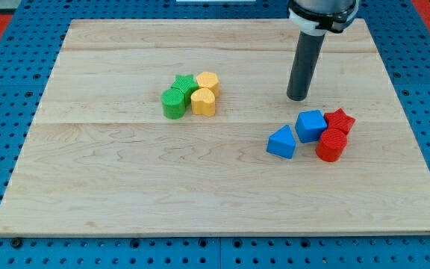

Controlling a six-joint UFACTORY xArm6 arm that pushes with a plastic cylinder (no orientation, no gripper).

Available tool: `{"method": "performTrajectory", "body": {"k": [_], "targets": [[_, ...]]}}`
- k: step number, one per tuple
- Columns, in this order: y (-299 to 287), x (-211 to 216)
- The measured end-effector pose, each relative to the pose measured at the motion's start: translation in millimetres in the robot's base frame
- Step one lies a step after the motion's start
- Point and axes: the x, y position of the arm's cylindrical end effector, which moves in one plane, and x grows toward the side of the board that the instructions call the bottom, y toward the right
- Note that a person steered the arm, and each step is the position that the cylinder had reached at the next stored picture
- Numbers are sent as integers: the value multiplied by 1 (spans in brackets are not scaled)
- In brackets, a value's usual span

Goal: Separate the blue cube from the red star

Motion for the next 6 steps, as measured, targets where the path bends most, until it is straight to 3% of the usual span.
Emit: {"method": "performTrajectory", "body": {"k": [1,2,3,6], "targets": [[6,-4],[5,17],[42,47],[2,72]]}}
